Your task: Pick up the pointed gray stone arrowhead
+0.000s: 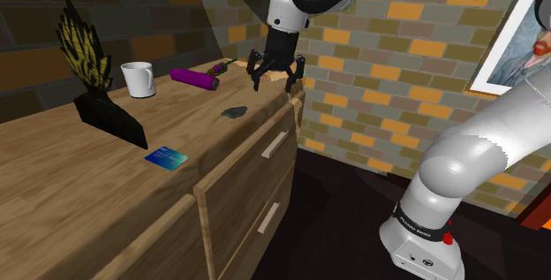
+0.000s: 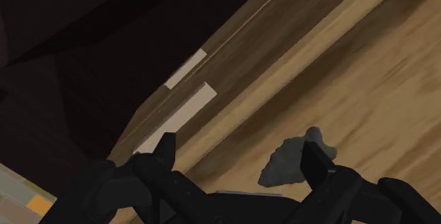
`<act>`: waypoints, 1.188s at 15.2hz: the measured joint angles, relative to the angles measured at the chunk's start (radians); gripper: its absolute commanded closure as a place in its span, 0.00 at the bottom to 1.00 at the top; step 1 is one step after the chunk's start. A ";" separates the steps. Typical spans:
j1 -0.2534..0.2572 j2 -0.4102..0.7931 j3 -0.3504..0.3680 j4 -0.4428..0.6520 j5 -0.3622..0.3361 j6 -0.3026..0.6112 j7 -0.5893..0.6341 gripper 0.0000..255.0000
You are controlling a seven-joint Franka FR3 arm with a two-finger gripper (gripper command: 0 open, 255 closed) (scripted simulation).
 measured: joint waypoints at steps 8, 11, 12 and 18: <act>-0.063 0.364 0.145 0.250 -0.146 0.051 0.472 0.00; -0.060 0.445 0.153 0.294 -0.189 0.066 0.568 0.00; -0.059 0.452 0.155 0.288 -0.193 0.077 0.578 0.00; -0.057 0.472 0.155 0.241 -0.205 0.141 0.592 1.00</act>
